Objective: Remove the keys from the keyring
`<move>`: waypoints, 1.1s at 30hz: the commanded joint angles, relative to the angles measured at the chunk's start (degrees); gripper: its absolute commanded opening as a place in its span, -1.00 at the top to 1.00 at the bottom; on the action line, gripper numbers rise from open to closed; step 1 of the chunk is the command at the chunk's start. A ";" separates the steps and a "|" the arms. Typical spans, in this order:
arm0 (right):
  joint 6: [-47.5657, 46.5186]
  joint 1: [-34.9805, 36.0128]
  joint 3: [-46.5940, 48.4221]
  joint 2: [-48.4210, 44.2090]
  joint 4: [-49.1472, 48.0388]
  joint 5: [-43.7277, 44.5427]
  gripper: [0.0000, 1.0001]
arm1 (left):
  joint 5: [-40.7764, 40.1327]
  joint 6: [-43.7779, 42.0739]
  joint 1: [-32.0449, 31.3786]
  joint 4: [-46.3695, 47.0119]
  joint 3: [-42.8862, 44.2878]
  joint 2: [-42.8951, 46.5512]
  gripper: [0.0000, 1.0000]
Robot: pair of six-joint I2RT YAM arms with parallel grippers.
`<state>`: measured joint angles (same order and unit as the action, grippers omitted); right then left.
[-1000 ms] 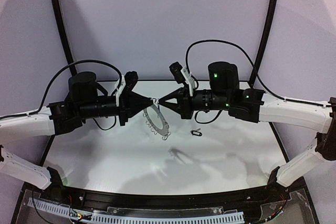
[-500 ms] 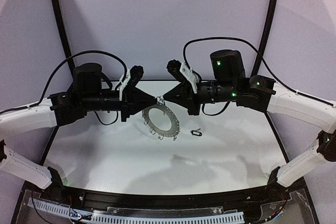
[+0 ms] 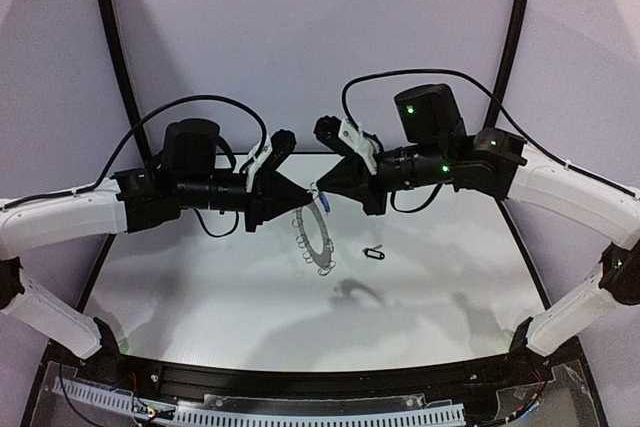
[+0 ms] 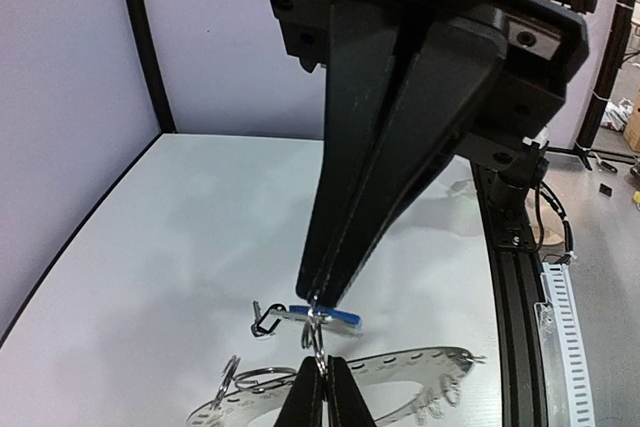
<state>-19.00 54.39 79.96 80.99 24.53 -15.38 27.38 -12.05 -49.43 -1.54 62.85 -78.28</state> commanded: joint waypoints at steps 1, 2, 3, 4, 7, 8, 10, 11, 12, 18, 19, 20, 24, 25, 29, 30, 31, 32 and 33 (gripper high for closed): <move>1.13 -1.10 5.66 2.96 -6.93 -2.21 1.00 | -1.00 1.52 -0.20 -8.92 -0.14 -2.13 0.98; 1.42 -0.92 5.71 3.54 -7.41 -2.24 1.00 | -0.83 1.34 -0.26 -9.12 0.10 -2.18 0.98; 2.35 -0.68 6.11 4.96 -8.62 -2.78 1.00 | -0.77 1.44 -0.30 -9.60 0.88 -2.75 0.98; 2.79 -0.19 7.06 6.21 -8.64 -2.84 1.00 | -1.04 1.78 -0.31 -10.63 2.15 -3.54 0.98; 2.65 0.70 7.88 7.24 -8.17 -2.45 1.00 | -4.21 4.17 -0.32 -12.06 4.75 -5.19 0.98; 3.13 0.88 7.62 7.13 -8.39 -2.28 1.00 | -8.66 5.71 -0.32 -12.08 5.49 -5.80 0.98; 3.99 0.96 6.92 6.81 -8.69 -0.77 1.00 | -11.81 7.88 -0.32 -11.74 5.26 -5.97 0.96; 4.21 0.91 6.55 6.62 -8.60 -0.11 1.00 | -12.25 8.52 -0.32 -11.52 4.96 -5.86 0.90; 4.24 0.93 6.08 6.43 -8.60 1.14 1.00 | -12.19 9.39 -0.32 -11.02 4.24 -5.33 0.79; 3.05 0.47 2.72 4.02 -8.21 4.00 1.00 | -7.44 9.64 -0.28 -8.07 -1.93 2.24 -0.33; 2.89 0.37 2.52 3.83 -8.11 3.70 1.00 | -6.79 9.35 -0.30 -7.97 -3.34 3.13 -0.41; 2.77 0.18 2.26 3.56 -7.98 3.71 1.00 | -6.49 9.08 -0.31 -7.87 -4.01 4.10 -0.56; 0.83 -0.57 1.29 2.61 -6.74 2.60 1.00 | -7.00 8.66 -0.27 -8.69 -5.97 9.78 -0.96; 0.00 -0.68 0.72 2.08 -6.54 1.63 1.00 | -7.45 8.95 -0.31 -8.86 -6.27 12.49 -0.97; -3.71 -0.78 -0.67 0.66 -5.24 -0.84 1.00 | -8.92 9.57 -0.31 -9.52 -6.24 17.10 -0.97; -3.91 -0.78 -0.77 0.62 -5.22 -0.86 1.00 | -8.92 9.57 -0.31 -9.52 -6.24 17.10 -0.97; -4.77 -0.80 -0.70 0.36 -4.17 -1.73 1.00 | -10.96 9.29 -0.27 -9.84 -6.00 18.54 -0.98; -4.94 -0.81 -0.71 0.26 -3.89 -1.83 1.00 | -12.36 9.14 -0.29 -9.77 -5.91 18.83 -0.97; -5.00 -0.83 -0.96 0.07 -3.83 -2.68 1.00 | -17.51 8.75 -0.29 -9.46 -5.78 19.03 -0.98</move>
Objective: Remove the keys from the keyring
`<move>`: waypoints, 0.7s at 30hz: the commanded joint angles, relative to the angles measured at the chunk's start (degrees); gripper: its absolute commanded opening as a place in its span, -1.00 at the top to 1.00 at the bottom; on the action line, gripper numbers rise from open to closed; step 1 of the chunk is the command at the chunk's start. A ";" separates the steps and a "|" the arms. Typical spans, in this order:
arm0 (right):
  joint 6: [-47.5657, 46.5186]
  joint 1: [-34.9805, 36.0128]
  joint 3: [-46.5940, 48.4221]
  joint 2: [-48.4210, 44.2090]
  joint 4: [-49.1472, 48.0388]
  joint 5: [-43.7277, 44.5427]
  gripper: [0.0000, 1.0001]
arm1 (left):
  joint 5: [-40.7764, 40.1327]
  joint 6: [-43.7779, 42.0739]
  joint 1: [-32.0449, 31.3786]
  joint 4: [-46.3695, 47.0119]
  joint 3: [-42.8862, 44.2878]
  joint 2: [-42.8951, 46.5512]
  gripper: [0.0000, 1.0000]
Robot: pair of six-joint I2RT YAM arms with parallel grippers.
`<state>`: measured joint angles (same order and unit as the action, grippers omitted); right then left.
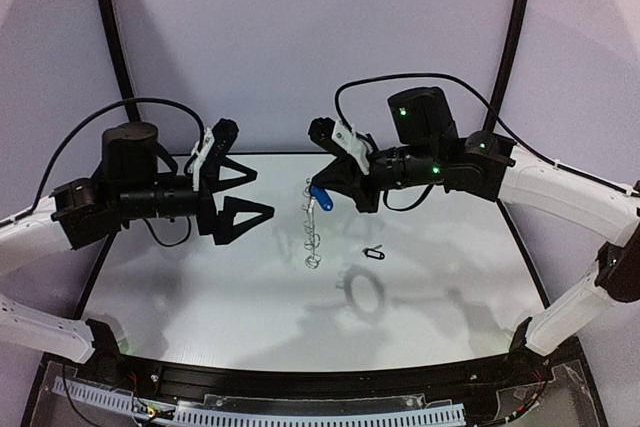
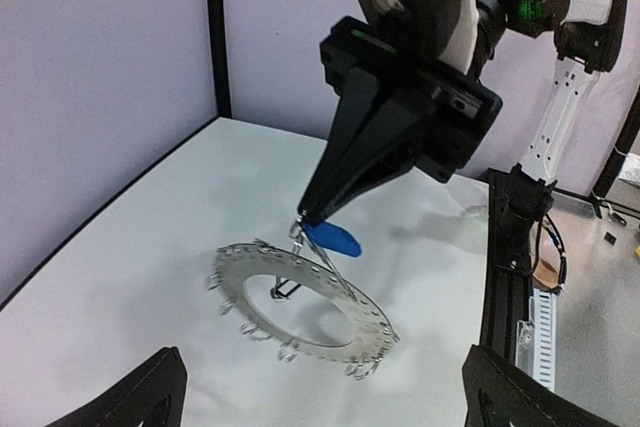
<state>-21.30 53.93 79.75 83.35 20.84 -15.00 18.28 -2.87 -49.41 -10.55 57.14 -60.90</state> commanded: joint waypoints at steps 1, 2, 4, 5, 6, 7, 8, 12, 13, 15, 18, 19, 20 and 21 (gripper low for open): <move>-2.96 -0.40 -0.92 -2.46 0.02 -3.75 1.00 | -10.32 -0.71 -0.28 -0.18 0.09 1.49 -0.97; -2.89 -0.41 -1.09 -2.59 -0.07 -4.05 1.00 | -12.10 -1.03 -0.27 -0.18 0.30 1.18 -0.97; -3.17 -0.41 -1.55 -3.00 0.11 -5.22 1.00 | -16.41 -2.59 0.50 -0.58 1.64 -1.19 -0.97; -3.23 -0.41 -1.72 -3.14 0.14 -5.63 1.00 | -16.64 -3.02 0.83 -0.73 2.00 -1.91 -0.97; -3.40 -0.41 -1.95 -3.25 0.16 -5.93 1.00 | -16.45 -3.28 1.21 -0.81 2.27 -2.58 -0.97; -3.71 -0.41 -2.32 -3.57 -0.02 -7.10 1.00 | -14.35 -3.81 2.55 -0.79 3.06 -4.87 -0.98; -3.87 -0.41 -2.51 -3.74 -0.06 -7.49 1.00 | -13.51 -3.98 2.95 -0.79 3.28 -5.52 -0.97; -5.34 -0.41 -3.06 -4.41 0.14 -11.13 1.00 | -8.23 -7.74 3.87 0.49 3.04 -7.74 -0.98; -5.55 -0.41 -3.04 -4.36 0.28 -11.29 1.00 | -6.84 -7.74 3.87 0.60 3.04 -7.74 -0.97; -7.32 -0.41 -2.77 -4.19 1.89 -14.07 1.00 | -1.87 -10.55 3.88 1.56 2.92 -7.66 -0.97; -8.98 -0.41 -2.56 -3.96 2.83 -15.52 1.00 | -0.50 -11.68 3.88 2.31 3.94 -8.02 -0.97; -9.54 -0.41 -2.25 -3.70 3.31 -15.74 1.00 | -0.34 -11.92 3.88 1.92 4.38 -8.53 -0.97; -9.74 -0.45 -1.88 -3.54 3.93 -15.75 1.00 | 0.11 -12.51 3.88 1.53 5.26 -8.88 -0.97; -10.12 -0.45 -1.44 -3.39 4.73 -16.07 1.00 | 0.49 -13.41 3.88 0.58 5.70 -9.54 -0.97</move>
<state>-28.75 53.76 77.12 80.86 24.25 -27.73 14.85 -12.56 -45.54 -9.89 59.72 -69.76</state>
